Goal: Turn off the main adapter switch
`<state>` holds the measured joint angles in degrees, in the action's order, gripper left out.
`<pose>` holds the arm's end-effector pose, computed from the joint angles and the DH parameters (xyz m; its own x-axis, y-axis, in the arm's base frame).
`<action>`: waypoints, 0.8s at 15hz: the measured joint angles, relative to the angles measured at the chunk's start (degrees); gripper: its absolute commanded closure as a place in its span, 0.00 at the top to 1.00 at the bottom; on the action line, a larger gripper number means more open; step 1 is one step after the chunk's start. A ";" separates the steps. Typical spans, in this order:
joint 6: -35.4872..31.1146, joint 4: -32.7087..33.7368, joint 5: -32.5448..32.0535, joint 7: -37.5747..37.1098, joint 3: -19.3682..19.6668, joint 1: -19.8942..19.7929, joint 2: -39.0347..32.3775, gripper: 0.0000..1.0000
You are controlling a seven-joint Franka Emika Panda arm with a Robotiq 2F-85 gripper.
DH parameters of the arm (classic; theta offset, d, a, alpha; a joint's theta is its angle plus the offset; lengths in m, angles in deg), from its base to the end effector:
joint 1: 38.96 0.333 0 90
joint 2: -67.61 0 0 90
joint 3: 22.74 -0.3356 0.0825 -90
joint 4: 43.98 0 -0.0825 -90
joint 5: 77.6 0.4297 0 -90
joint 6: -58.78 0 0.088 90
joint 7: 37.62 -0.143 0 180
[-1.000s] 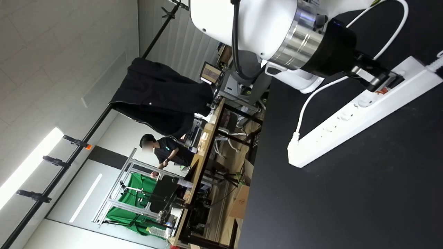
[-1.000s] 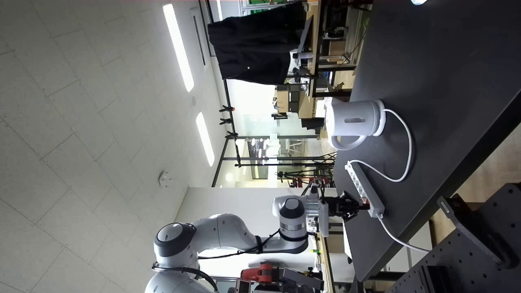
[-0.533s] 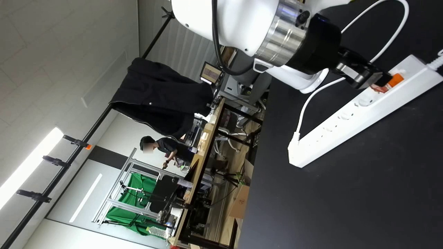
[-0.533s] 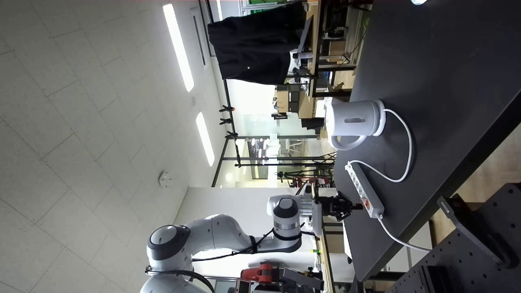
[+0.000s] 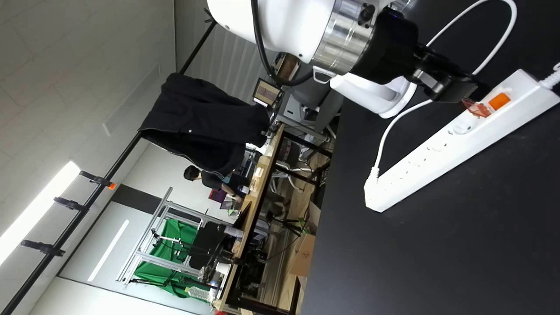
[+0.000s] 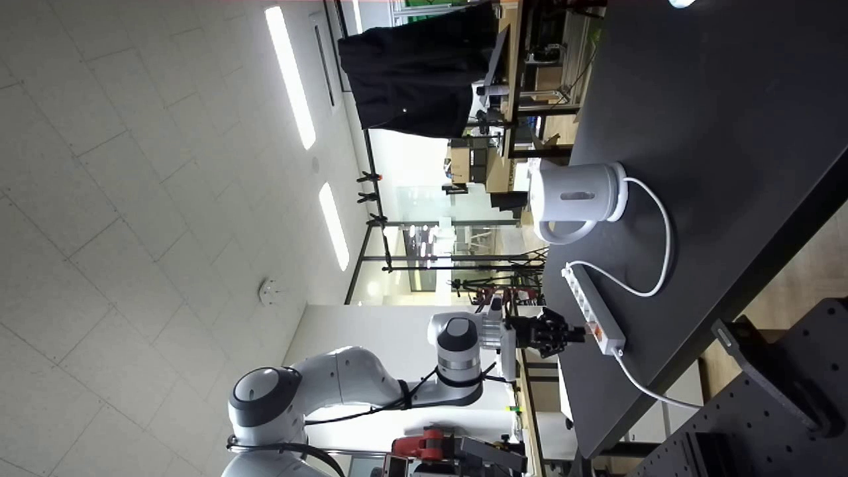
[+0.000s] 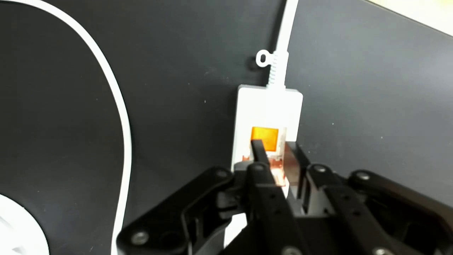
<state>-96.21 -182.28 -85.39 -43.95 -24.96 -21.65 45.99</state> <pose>0.4703 0.1718 0.0894 0.9354 0.3438 -0.0827 0.3479 -0.9366 0.0418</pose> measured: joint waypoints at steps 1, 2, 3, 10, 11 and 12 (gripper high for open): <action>0.45 0.00 0.03 0.00 -0.24 -0.32 0.00 0.60; 0.78 0.01 0.05 0.00 -0.43 -0.60 0.01 0.66; 1.07 0.01 0.06 0.00 -0.57 -0.82 0.07 0.73; 3.30 -0.41 0.02 -0.21 -0.99 -1.15 3.48 0.95; 3.74 -0.66 0.02 -0.22 -1.07 -1.20 4.16 1.00; 4.09 -0.83 0.02 -0.22 -1.16 -1.26 4.67 1.00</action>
<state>-92.12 -183.11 -85.37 -44.17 -26.12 -22.91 50.66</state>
